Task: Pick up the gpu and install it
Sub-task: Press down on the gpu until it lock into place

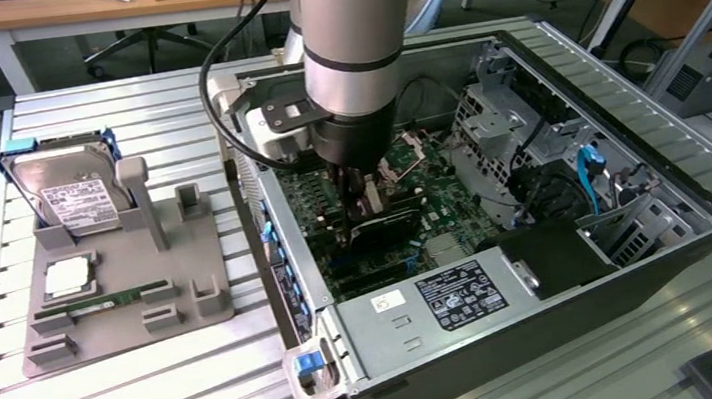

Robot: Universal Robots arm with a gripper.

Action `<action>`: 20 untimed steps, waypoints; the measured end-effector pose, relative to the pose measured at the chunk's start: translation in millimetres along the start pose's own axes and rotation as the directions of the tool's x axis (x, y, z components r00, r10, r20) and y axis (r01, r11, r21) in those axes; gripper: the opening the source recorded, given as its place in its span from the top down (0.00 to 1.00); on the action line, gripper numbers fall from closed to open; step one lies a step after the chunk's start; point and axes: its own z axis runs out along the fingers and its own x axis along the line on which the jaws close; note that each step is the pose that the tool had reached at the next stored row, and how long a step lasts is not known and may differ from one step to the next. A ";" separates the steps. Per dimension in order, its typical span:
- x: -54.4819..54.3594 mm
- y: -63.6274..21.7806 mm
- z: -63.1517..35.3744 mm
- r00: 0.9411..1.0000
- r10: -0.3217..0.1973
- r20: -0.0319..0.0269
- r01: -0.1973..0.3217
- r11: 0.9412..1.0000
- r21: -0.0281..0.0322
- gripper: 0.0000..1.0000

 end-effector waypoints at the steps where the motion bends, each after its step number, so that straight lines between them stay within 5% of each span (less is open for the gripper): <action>1: 0.0 -0.8 -3.3 1.000 0.000 0.000 0.000 1.000 0.000 0.89; 20: 1.0 -8.1 -11.6 1.000 0.000 0.000 0.000 1.000 0.000 0.89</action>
